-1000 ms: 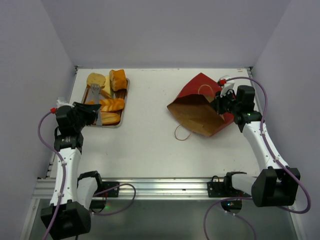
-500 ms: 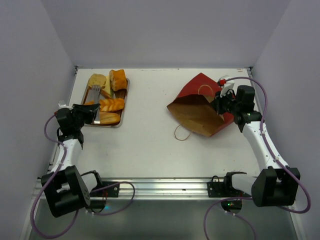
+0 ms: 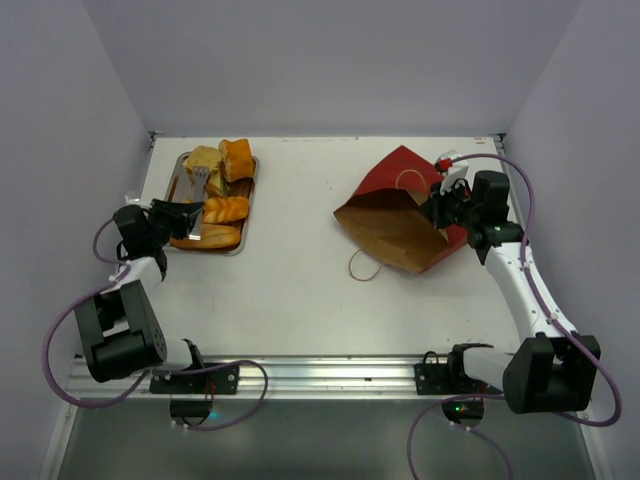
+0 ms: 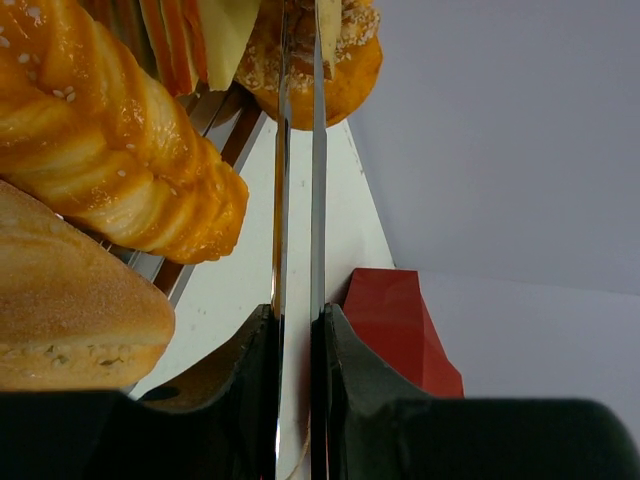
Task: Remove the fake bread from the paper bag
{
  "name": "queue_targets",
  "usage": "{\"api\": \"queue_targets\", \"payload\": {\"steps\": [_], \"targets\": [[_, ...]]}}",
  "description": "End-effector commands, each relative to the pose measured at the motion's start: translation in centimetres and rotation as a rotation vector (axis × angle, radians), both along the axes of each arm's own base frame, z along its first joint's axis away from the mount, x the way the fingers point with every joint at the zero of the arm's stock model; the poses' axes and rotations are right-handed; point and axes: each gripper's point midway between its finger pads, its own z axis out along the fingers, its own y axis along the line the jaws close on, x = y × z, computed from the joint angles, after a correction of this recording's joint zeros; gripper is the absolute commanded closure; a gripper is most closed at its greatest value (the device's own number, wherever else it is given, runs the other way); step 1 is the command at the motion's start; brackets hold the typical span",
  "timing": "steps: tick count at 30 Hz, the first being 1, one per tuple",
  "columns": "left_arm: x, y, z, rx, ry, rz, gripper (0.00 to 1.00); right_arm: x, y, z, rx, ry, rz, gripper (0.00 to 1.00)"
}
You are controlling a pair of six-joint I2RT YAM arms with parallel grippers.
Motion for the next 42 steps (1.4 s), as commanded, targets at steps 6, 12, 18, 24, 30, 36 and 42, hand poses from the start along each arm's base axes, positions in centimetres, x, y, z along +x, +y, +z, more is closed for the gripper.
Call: {"api": "queue_targets", "payload": {"steps": [6, 12, 18, 24, 30, 36, 42], "targets": [[1.6, 0.6, 0.6, 0.074, -0.086, -0.051, 1.00, 0.4, 0.3, 1.2, 0.012, -0.032, 0.013, 1.00], [1.2, 0.7, -1.1, 0.069, -0.050, -0.040, 0.96, 0.3, 0.2, 1.2, 0.013, -0.033, 0.011, 1.00], [0.8, 1.2, -1.0, 0.069, -0.047, -0.027, 0.83, 0.3, 0.2, 1.3, 0.015, -0.032, 0.011, 1.00], [0.6, 1.2, -1.0, 0.071, -0.047, -0.035, 0.66, 0.3, 0.3, 1.4, 0.016, -0.035, 0.013, 1.00], [0.4, 1.0, -0.7, 0.070, -0.054, -0.053, 0.56, 0.3, 0.2, 1.5, 0.016, -0.037, 0.010, 1.00], [-0.4, 1.6, -0.1, 0.076, -0.045, -0.043, 0.51, 0.2, 0.3, 1.5, 0.017, -0.037, 0.013, 1.00], [-1.7, 2.0, -0.2, 0.082, -0.009, -0.037, 0.49, 0.2, 0.2, 1.7, 0.018, -0.043, 0.011, 1.00]]}}
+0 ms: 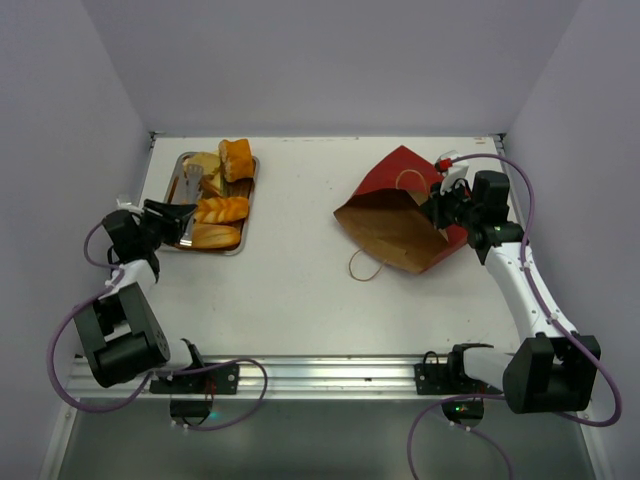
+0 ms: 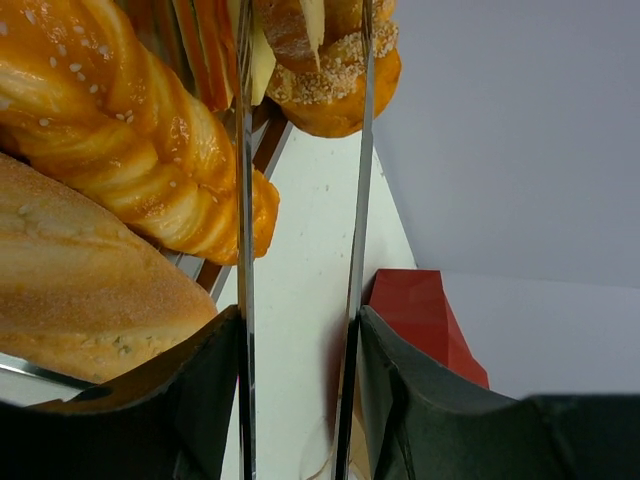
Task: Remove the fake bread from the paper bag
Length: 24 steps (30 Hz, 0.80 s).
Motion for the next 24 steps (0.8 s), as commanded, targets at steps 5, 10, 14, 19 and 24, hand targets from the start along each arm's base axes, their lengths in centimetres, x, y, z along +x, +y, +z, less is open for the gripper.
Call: {"api": "queue_targets", "payload": {"steps": [5, 10, 14, 19, 24], "targets": [[-1.8, -0.2, -0.5, 0.021, 0.045, -0.048, 0.48, 0.2, 0.3, 1.8, 0.019, -0.046, 0.013, 1.00], [-2.6, -0.5, -1.1, 0.013, 0.066, -0.064, 0.48, 0.1, 0.3, 2.0, 0.020, -0.049, 0.013, 1.00], [-3.3, -0.9, -0.5, 0.025, 0.052, -0.088, 0.49, 0.1, 0.4, 2.0, 0.023, -0.050, 0.018, 1.00], [-4.5, -2.1, 0.6, 0.033, 0.016, -0.137, 0.51, -0.2, 0.6, 2.0, 0.005, -0.054, 0.050, 1.00], [-6.2, -4.5, 2.7, 0.041, -0.058, -0.263, 0.56, -0.5, 1.0, 2.9, -0.078, -0.097, 0.168, 1.00]]}}
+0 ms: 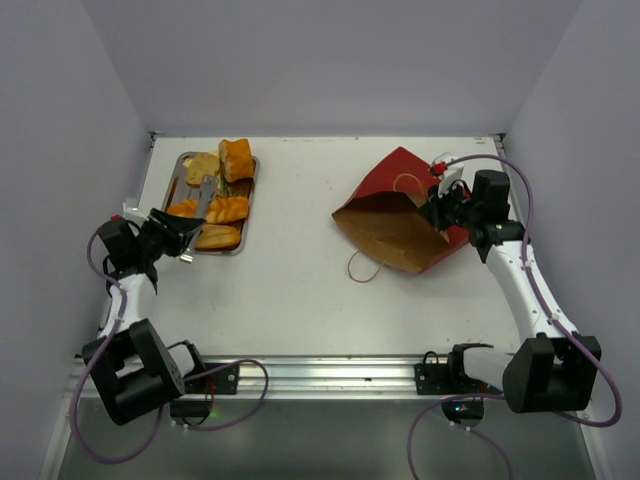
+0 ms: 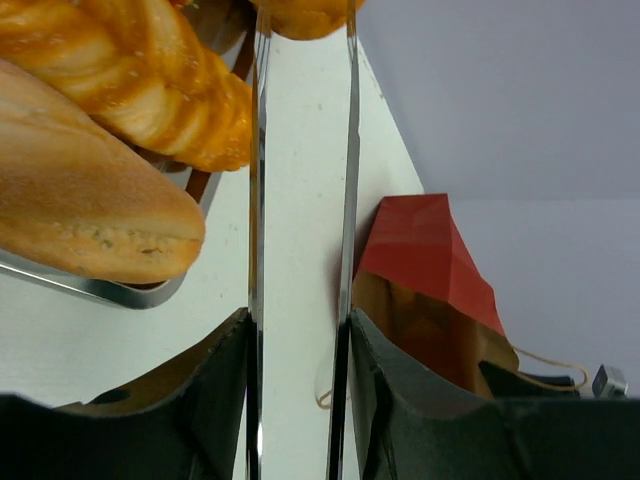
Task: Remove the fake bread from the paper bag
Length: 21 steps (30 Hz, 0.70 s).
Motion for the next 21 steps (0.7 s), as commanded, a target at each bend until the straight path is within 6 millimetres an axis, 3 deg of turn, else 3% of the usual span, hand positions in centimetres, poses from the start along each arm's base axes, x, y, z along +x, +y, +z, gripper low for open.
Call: {"api": "queue_targets", "payload": {"steps": [1, 2, 4, 5, 6, 10, 15, 19, 21], "targets": [[-1.8, -2.7, 1.8, 0.006, -0.073, -0.147, 0.56, 0.1, 0.7, 3.0, -0.091, -0.113, 0.156, 1.00], [-2.0, -3.3, 1.9, 0.010, -0.077, -0.170, 0.57, -0.3, 0.7, 2.6, -0.109, -0.088, 0.185, 1.00], [-2.8, -6.0, 2.2, 0.014, -0.093, -0.255, 0.58, 0.1, 0.9, 4.6, -0.157, -0.116, 0.260, 1.00], [-3.1, -6.9, 2.2, 0.013, -0.094, -0.279, 0.58, -0.2, 1.0, 3.7, -0.163, -0.089, 0.287, 1.00], [-3.7, -8.3, 2.1, 0.015, -0.100, -0.320, 0.58, 0.1, 1.3, 5.0, -0.170, -0.115, 0.311, 1.00], [-5.8, -10.3, 1.8, 0.000, -0.117, -0.390, 0.59, 0.7, 1.2, 5.5, -0.220, -0.143, 0.368, 1.00], [-9.3, -11.7, 1.1, -0.015, -0.135, -0.469, 0.61, 0.6, 1.1, 2.4, -0.228, -0.057, 0.400, 1.00], [-12.0, -13.0, -0.6, -0.063, -0.098, -0.510, 0.62, -1.9, 2.3, -1.1, -0.162, 0.065, 0.470, 1.00], [-12.9, -13.5, -0.4, -0.072, -0.109, -0.531, 0.62, -3.0, 3.0, -1.9, -0.148, 0.087, 0.501, 1.00]]}}
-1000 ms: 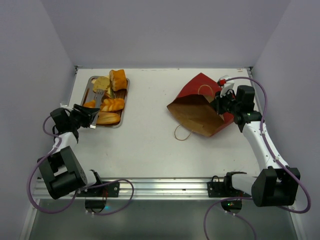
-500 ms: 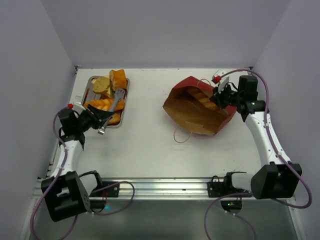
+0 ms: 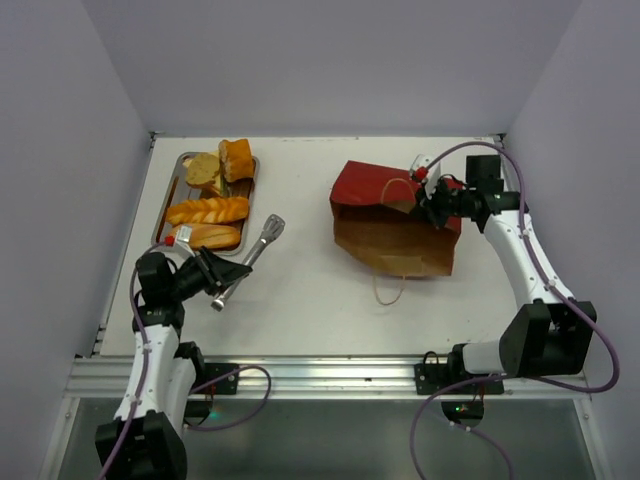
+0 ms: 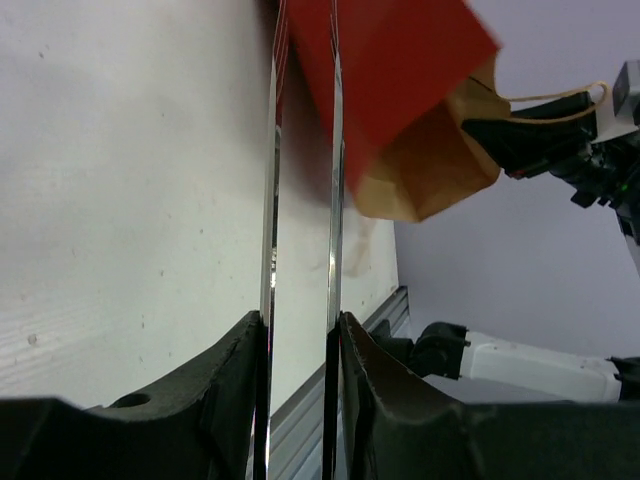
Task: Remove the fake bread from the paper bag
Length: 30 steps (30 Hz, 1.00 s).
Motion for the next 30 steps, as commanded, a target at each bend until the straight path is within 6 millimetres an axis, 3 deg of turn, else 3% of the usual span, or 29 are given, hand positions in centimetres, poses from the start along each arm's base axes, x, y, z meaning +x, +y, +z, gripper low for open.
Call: {"api": "queue_targets", "payload": {"steps": [1, 4, 6, 9, 11, 12, 16, 17, 20, 26, 30], "targets": [[-2.7, -1.8, -0.2, -0.057, 0.031, -0.100, 0.63, -4.3, 1.2, -3.8, 0.001, 0.160, 0.081, 1.00], [-3.9, -2.7, -0.1, -0.057, 0.031, -0.147, 0.64, -7.0, 2.7, -5.2, -0.004, 0.215, 0.147, 1.00], [-4.1, -2.9, 0.0, -0.050, 0.035, -0.159, 0.64, -7.5, 3.3, -5.3, 0.007, 0.232, 0.111, 1.00], [-4.2, -3.2, 0.2, -0.044, 0.034, -0.176, 0.65, -4.5, 3.2, -4.5, 0.050, 0.132, -0.042, 1.00], [-4.3, -3.3, 0.3, -0.043, 0.036, -0.183, 0.65, -3.6, 3.6, -4.6, 0.078, 0.124, -0.104, 1.00], [-4.3, -3.3, 0.1, -0.041, 0.039, -0.187, 0.66, -2.0, 3.3, -4.2, 0.098, 0.106, -0.209, 1.00], [-4.7, -3.4, -0.5, -0.031, 0.055, -0.193, 0.67, 0.3, 5.0, -4.5, 0.105, 0.101, -0.298, 1.00], [-4.8, -3.4, -0.7, -0.026, 0.066, -0.189, 0.67, 0.1, 6.4, -5.4, 0.087, 0.124, -0.266, 1.00], [-4.8, -3.4, -0.5, -0.020, 0.066, -0.191, 0.68, 0.1, 8.0, -6.8, 0.027, 0.164, -0.238, 1.00], [-4.6, -3.5, -0.1, -0.010, 0.059, -0.201, 0.69, 3.1, 6.7, -7.1, 0.003, 0.140, -0.402, 1.00], [-4.6, -3.6, -0.3, -0.012, 0.069, -0.202, 0.68, 3.8, 7.7, -6.5, 0.049, 0.158, -0.398, 1.00]]}}
